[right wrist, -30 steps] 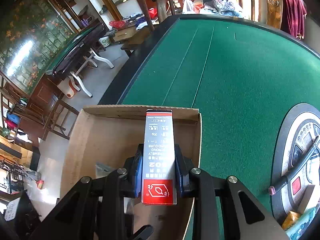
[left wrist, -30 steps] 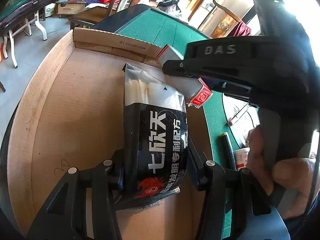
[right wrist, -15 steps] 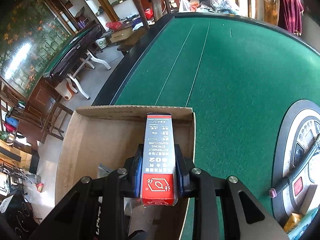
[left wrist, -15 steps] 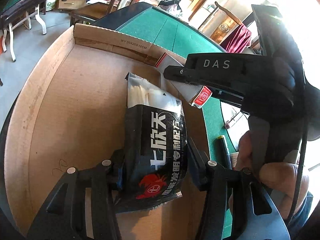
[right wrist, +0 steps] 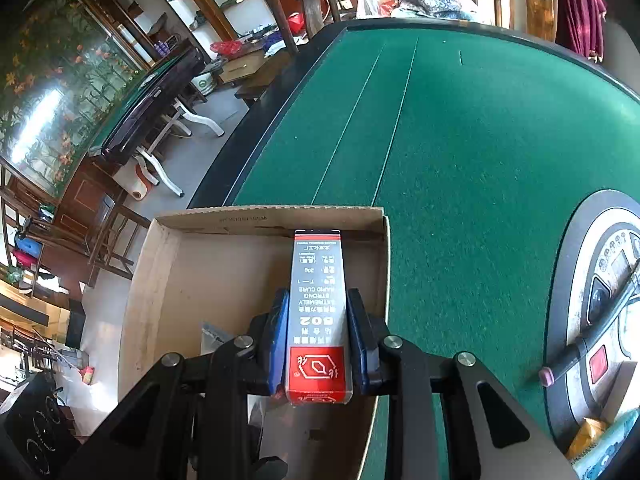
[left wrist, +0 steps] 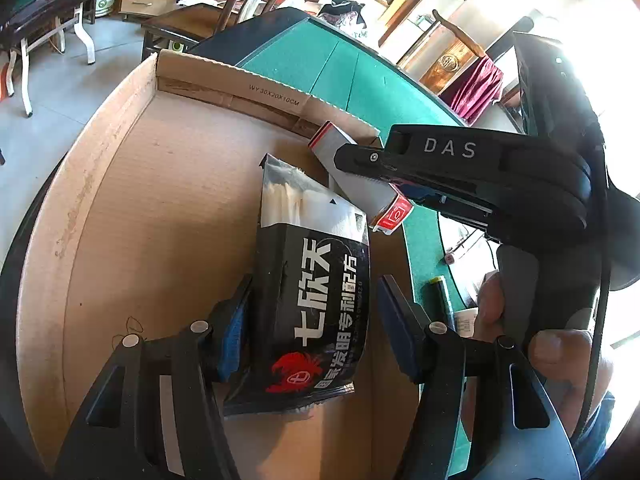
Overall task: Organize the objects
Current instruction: 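Lower the snack bag into the box with the left gripper while the right gripper drops the tube box in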
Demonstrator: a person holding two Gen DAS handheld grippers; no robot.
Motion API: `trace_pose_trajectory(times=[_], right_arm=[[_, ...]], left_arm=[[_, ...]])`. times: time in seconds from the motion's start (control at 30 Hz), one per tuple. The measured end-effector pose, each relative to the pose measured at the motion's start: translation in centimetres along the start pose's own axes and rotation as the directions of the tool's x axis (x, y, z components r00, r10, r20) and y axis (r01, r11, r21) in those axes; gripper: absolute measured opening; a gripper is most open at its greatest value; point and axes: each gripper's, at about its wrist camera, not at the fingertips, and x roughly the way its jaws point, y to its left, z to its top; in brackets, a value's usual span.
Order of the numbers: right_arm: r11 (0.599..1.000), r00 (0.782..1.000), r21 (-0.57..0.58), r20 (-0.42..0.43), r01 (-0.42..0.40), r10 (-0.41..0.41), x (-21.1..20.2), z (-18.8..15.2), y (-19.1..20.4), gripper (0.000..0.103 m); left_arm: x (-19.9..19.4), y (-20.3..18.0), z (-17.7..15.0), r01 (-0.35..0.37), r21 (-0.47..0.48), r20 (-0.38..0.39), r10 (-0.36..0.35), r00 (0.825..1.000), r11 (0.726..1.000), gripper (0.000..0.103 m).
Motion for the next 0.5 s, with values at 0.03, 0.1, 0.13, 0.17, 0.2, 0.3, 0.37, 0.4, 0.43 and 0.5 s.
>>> trace_pose_trajectory(times=[0.03,0.1,0.13,0.17,0.2,0.3,0.37,0.4,0.43,0.5], right_arm=[[1.000,1.000,0.002,0.000,-0.001,0.001,0.0,0.0,0.1,0.027],[1.000,1.000,0.001,0.002,-0.008,0.008,-0.3,-0.1,0.0,0.027],[1.000,1.000,0.001,0.004,-0.008,0.008,-0.5,-0.1,0.0,0.027],[1.000,1.000,0.001,0.006,-0.009,0.009,-0.5,-0.1,-0.1,0.027],[1.000,1.000,-0.001,0.007,-0.012,0.012,-0.6,-0.1,-0.1,0.027],[1.000,1.000,-0.001,0.012,-0.017,0.017,-1.1,-0.4,-0.1,0.027],[1.000,1.000,-0.006,0.012,-0.019,0.019,-1.4,-0.6,0.0,0.027],[1.000,1.000,-0.007,0.014,-0.022,0.022,-1.6,-0.7,0.0,0.027],[1.000,0.999,-0.007,0.018,-0.026,0.026,-1.9,-0.8,0.0,0.027],[0.999,0.999,-0.012,0.027,-0.030,0.031,-2.4,-1.2,0.0,0.027]], left_arm=[[-0.1,0.0,0.1,0.000,-0.002,-0.001,0.000,1.000,1.000,0.061],[-0.2,0.0,0.1,-0.003,-0.003,0.000,0.003,1.000,1.000,0.061],[-0.3,0.0,0.0,-0.002,-0.003,0.002,0.002,1.000,1.000,0.061],[-0.4,0.0,0.0,0.000,-0.002,0.001,0.000,1.000,1.000,0.064],[-0.4,0.0,0.0,0.001,-0.004,0.001,-0.001,1.000,1.000,0.066],[-0.9,0.1,-0.3,0.006,-0.009,0.012,-0.006,1.000,1.000,0.066],[-1.1,0.3,-0.2,0.004,-0.012,0.013,-0.004,1.000,1.000,0.066],[-1.2,0.4,-0.3,0.006,-0.013,0.013,-0.006,1.000,1.000,0.066],[-1.4,0.4,-0.4,0.008,-0.013,0.014,-0.008,1.000,1.000,0.066],[-1.6,0.5,-0.5,0.008,-0.015,0.016,-0.008,1.000,1.000,0.066]])
